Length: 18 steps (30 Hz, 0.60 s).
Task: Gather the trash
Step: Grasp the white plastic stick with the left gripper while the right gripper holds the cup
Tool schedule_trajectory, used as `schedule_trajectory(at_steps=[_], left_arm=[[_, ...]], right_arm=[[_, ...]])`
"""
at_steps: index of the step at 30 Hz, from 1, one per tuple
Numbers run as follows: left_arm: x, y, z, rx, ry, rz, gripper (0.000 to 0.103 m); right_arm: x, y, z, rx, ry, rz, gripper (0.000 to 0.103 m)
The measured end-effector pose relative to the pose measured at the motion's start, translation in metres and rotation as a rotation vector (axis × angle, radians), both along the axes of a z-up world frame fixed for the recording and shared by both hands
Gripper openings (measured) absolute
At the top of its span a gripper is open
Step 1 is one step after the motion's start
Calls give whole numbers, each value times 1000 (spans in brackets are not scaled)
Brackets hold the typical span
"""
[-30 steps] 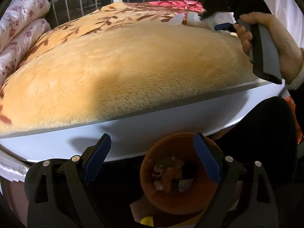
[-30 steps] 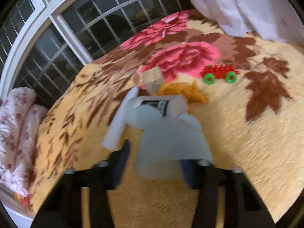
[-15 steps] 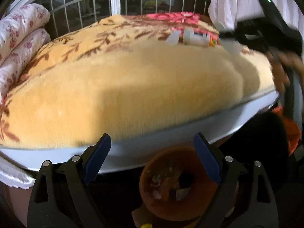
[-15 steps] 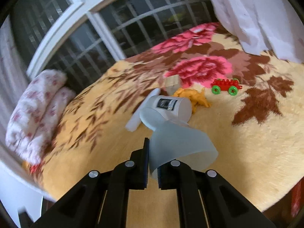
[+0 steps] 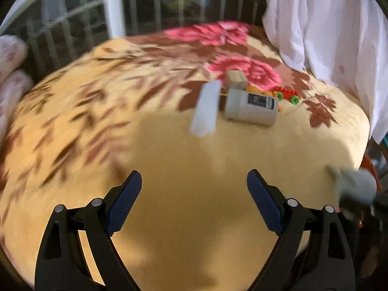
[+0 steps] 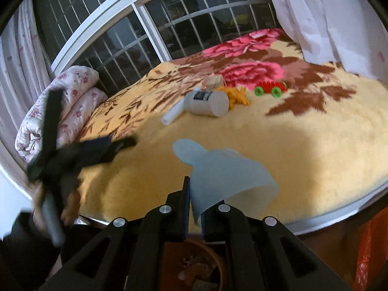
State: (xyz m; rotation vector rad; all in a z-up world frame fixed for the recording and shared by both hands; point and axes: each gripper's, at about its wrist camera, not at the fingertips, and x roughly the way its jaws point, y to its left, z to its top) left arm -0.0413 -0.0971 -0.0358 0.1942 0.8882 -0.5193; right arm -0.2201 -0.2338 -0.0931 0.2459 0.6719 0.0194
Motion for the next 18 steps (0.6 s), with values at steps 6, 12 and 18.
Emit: schedule_trajectory(at_steps=[6, 12, 18], left_arm=[[67, -33, -19, 47, 103, 10, 86], [100, -59, -37, 168, 86, -2, 86], [112, -69, -38, 172, 46, -28, 44]], right_arm=[[-6, -5, 2, 15, -24, 8, 7], [-1, -11, 2, 42, -36, 22, 7], [1, -11, 3, 39, -44, 29, 7]])
